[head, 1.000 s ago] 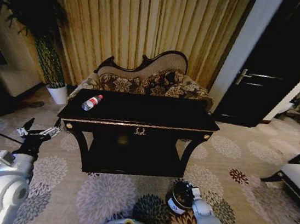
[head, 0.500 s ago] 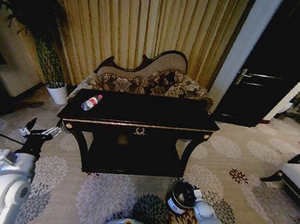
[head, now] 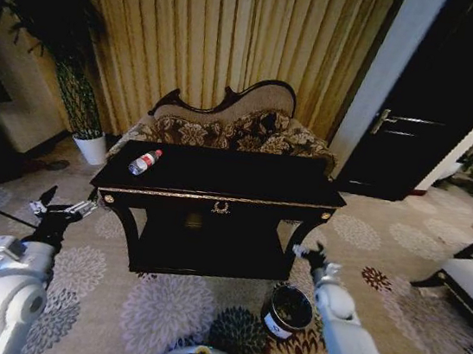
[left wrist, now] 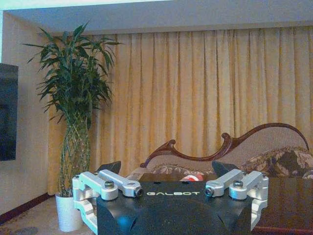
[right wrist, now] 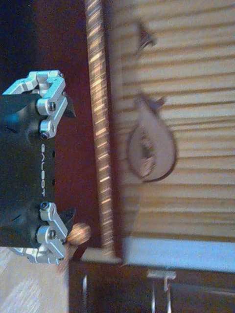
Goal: Move to the front of the table and place the trash on the table into the trash bin.
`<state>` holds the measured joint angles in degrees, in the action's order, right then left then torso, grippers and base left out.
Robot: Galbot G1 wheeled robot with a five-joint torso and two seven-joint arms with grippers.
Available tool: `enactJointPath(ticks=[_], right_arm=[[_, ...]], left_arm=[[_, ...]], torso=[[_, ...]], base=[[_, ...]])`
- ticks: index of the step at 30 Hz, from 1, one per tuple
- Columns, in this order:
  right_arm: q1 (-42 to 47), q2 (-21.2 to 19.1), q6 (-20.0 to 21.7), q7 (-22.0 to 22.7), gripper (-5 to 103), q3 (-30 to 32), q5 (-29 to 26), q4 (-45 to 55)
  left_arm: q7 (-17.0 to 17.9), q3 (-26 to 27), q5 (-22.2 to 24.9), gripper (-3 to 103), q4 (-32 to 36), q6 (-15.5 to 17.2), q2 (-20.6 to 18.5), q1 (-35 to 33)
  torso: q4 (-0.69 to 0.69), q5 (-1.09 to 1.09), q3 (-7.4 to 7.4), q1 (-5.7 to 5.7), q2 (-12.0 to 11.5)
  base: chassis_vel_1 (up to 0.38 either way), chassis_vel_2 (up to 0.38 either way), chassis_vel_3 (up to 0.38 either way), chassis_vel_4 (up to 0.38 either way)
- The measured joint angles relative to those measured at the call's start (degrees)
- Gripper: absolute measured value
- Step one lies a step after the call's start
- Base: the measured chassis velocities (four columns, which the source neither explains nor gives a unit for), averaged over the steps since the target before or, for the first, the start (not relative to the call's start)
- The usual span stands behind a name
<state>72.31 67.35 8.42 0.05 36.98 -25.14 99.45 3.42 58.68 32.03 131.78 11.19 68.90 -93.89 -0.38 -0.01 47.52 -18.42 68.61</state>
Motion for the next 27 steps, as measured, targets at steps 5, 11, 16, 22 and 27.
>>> enactJointPath(ticks=[5, 11, 16, 22, 27], right_arm=[[2.4, 0.4, 1.5, 0.0, 100, -0.6, -2.1, 11.7], [2.3, 1.8, 3.8, 0.0, 100, -3.5, -1.7, 21.0], [1.8, 1.3, 6.2, 0.0, 100, -6.1, -1.6, 24.5], [1.5, 1.1, 6.4, 0.0, 100, -7.1, -0.5, 22.5], [1.4, 1.0, 6.0, 0.0, 100, -7.4, 0.1, 21.0]], left_arm=[[0.0, -0.4, -0.3, 100, -0.1, 0.1, -0.2, 0.0], [0.6, -1.2, -0.3, 100, -1.1, 0.3, -0.6, 0.2], [0.6, -1.6, -0.3, 100, -0.8, 1.2, -0.8, 0.6], [0.6, -1.8, -0.3, 100, -0.7, 1.8, -1.2, 0.6], [0.6, -1.8, -0.1, 100, -0.8, 2.1, -1.7, 0.5]], torso=[[0.00, -0.01, 0.00, 0.00, 0.0], [0.01, 0.00, 0.00, 0.00, 0.0], [0.00, 0.00, 0.00, 0.00, 0.0], [0.01, 0.00, 0.00, 0.00, 0.0], [0.00, 0.01, 0.00, 0.00, 0.0]], base=[[0.000, 0.000, 0.000, 0.000], [0.000, 0.000, 0.000, 0.000], [0.000, 0.000, 0.000, 0.000], [0.000, 0.000, 0.000, 0.000], [0.000, 0.000, 0.000, 0.000]])
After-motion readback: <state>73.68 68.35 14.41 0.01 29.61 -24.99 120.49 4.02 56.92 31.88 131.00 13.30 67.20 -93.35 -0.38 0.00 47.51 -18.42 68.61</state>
